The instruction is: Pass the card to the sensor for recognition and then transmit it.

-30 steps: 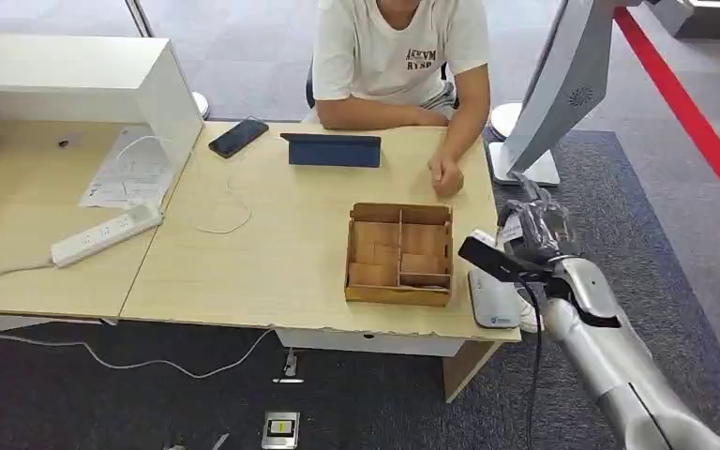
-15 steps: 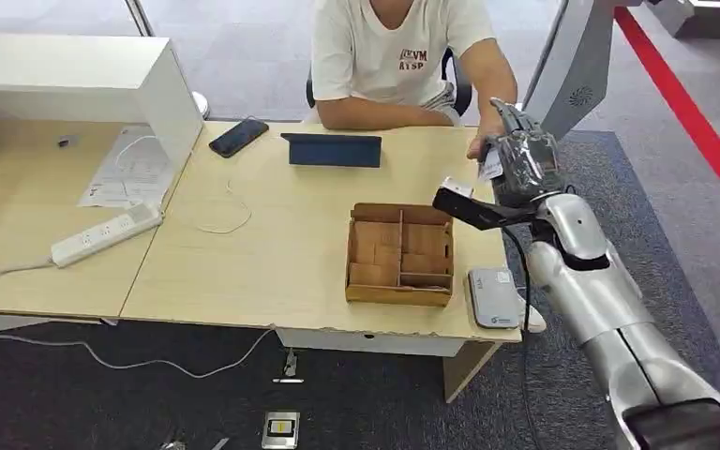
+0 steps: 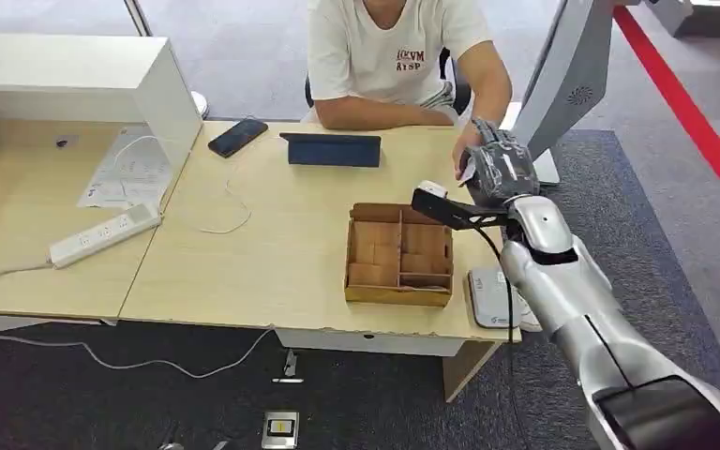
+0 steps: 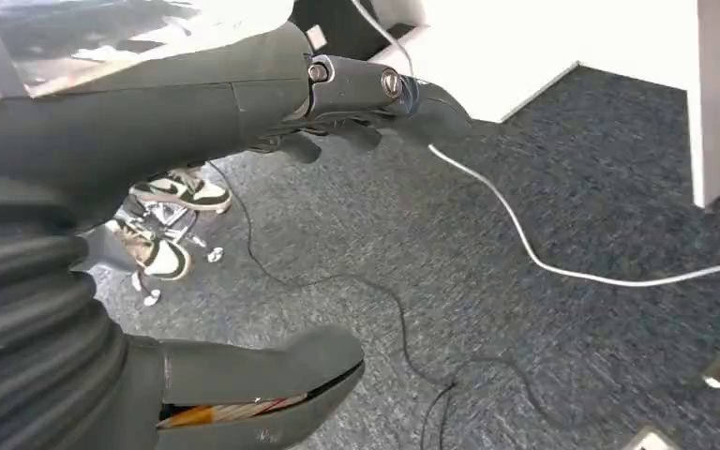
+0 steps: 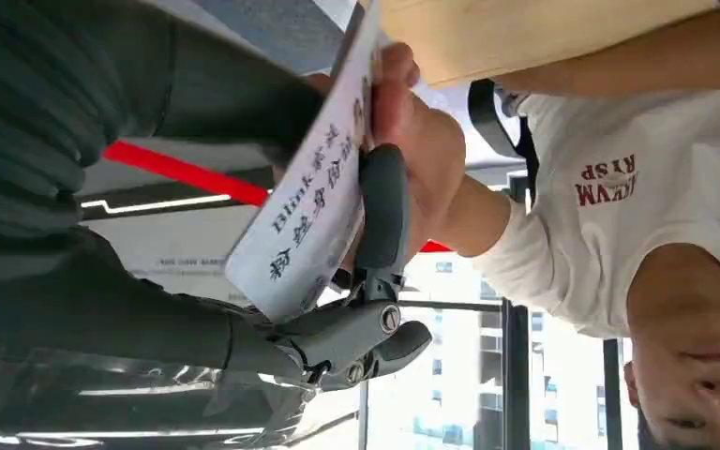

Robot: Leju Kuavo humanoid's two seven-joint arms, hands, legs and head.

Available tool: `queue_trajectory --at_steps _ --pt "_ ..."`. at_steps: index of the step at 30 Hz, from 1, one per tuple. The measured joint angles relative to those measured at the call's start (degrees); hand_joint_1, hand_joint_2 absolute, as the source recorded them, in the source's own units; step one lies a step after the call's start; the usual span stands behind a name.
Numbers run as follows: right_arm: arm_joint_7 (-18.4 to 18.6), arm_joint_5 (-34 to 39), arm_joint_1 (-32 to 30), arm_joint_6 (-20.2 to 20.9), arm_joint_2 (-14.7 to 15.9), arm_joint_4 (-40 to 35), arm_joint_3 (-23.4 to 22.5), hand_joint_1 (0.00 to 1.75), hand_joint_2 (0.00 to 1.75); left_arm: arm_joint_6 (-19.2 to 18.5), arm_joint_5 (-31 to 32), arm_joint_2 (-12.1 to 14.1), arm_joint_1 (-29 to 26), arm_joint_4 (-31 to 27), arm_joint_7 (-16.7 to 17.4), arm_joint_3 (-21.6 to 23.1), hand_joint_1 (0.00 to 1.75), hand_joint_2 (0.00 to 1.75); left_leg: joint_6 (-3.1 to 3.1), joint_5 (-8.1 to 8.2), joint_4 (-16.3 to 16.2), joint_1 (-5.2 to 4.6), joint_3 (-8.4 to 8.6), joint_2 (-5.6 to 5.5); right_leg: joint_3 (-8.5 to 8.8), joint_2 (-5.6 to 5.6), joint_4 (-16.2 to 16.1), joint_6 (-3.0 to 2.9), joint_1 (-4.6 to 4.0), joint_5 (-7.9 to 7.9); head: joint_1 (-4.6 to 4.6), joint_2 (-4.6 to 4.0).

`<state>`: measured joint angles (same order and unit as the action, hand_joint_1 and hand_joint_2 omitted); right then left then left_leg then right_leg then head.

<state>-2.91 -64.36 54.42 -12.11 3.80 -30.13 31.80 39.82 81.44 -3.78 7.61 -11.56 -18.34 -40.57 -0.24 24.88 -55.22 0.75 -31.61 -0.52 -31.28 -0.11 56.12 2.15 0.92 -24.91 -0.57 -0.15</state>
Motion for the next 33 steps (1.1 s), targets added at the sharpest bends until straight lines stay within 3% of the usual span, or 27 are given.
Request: queue_trajectory --at_steps 5,6,15,16,18,20,24,26,29,33 --pt "0.18 -0.79 0.36 -0.83 -2.34 2.75 0.26 0.00 1.75 0.13 -0.04 0.00 0.06 0.20 1.40 0.61 0.00 1.75 0.00 0.00 0.00 0.00 -0.01 0.02 -0.01 0.00 0.00 0.00 0.00 0.00 0.04 0.00" --pt "0.18 -0.88 0.39 -1.20 -2.73 3.18 0.33 0.00 0.00 0.13 -0.07 0.00 0.04 0.22 1.49 0.61 0.00 1.75 0.00 0.00 0.00 0.00 0.00 0.02 -0.01 0.00 0.00 0.00 0.00 0.00 0.02 0.00" --pt "0.18 -0.86 0.55 -2.08 -3.56 4.41 0.48 0.00 0.00 0.13 -0.15 0.00 0.04 0.33 1.66 0.68 0.00 1.75 0.00 -0.01 0.00 0.00 0.00 0.03 -0.01 0.00 0.01 0.00 0.00 0.00 0.02 0.00" --pt "0.15 -0.83 0.60 -2.25 -3.80 4.69 0.55 0.00 1.75 0.13 -0.20 0.00 0.03 0.33 1.68 0.68 0.00 1.75 0.00 0.00 0.00 0.00 0.00 0.03 -0.02 0.00 0.00 0.00 0.00 0.00 0.04 0.00" --pt "-0.17 -0.64 0.70 -2.95 -4.17 5.41 0.59 0.00 1.75 0.15 -0.37 0.00 0.01 0.37 1.84 0.70 0.00 1.75 0.00 0.00 0.00 0.00 -0.01 0.02 -0.01 0.00 0.00 0.00 0.00 0.00 0.04 0.00" --pt "-5.02 2.61 0.97 -6.69 -5.38 6.24 0.16 0.00 1.75 0.15 -0.61 0.00 -0.06 0.37 3.54 0.77 0.00 1.75 0.00 0.00 0.00 0.00 -0.02 0.03 -0.01 0.00 0.00 0.00 0.00 0.00 0.02 0.00" --pt "-10.44 8.34 1.30 -7.28 -6.58 5.17 -1.57 0.00 1.75 0.15 -1.03 -0.02 -0.13 0.37 4.67 0.77 0.00 1.75 0.00 0.00 0.00 0.01 0.02 0.05 -0.01 0.00 0.00 0.00 -0.01 0.00 0.02 0.00" --pt "-12.50 12.60 1.19 -4.66 -7.06 3.78 -2.75 0.00 1.75 0.15 -1.59 -0.09 -0.18 0.37 5.29 0.79 0.00 1.75 0.00 0.00 0.00 0.01 0.01 0.06 -0.02 0.00 0.01 0.00 -0.01 0.00 0.02 0.00" --pt "-12.79 20.01 0.07 1.71 -7.60 0.09 -4.72 0.00 1.75 0.15 -2.60 -0.20 -0.21 0.37 5.92 0.96 0.00 1.75 0.00 0.00 0.00 0.01 0.03 0.05 -0.01 0.00 0.00 0.00 -0.01 -0.01 0.02 0.00" --pt "-7.67 31.15 -5.39 13.36 -6.99 -9.83 -6.12 0.00 1.75 0.15 -4.37 -0.48 -0.36 0.37 6.47 1.23 0.00 1.75 0.00 0.01 -0.01 0.01 0.04 0.06 -0.02 0.00 -0.04 0.00 -0.01 -0.01 0.02 0.00"
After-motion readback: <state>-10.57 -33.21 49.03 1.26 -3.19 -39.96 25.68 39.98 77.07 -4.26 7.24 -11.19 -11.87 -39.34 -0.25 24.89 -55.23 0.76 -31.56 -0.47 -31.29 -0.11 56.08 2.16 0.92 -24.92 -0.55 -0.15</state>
